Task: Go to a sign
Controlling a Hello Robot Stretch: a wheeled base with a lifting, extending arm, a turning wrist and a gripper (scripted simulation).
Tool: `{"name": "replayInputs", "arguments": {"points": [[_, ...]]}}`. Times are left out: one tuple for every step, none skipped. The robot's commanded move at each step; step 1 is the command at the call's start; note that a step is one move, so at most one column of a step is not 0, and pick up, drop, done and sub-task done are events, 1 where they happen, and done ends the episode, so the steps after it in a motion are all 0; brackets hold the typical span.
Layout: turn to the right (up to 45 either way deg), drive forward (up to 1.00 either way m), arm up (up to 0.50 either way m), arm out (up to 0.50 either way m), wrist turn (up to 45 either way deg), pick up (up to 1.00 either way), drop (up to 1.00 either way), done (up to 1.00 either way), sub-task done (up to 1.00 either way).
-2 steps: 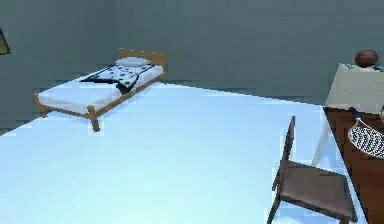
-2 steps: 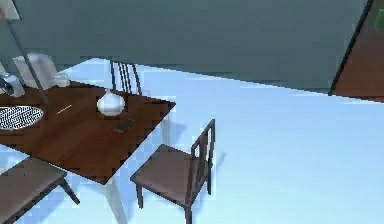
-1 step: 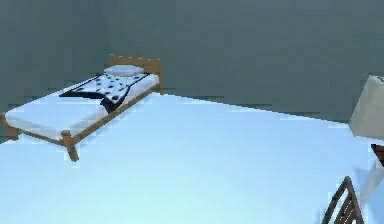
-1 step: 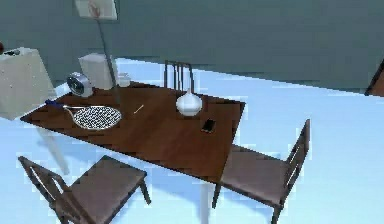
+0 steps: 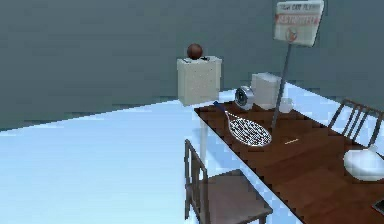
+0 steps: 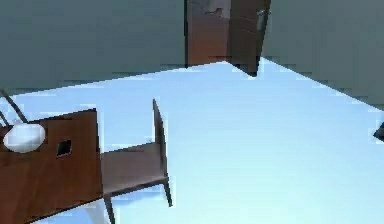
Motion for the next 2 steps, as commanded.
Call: {"name": "replayInputs", "arguments": {"points": [[24.0,0.0,0.0,0.0,0.0,0.0,0.0,0.0,0.0],[0.0,0.0,0.0,0.0,0.0,0.0,0.0,1.0,0.0]]}}
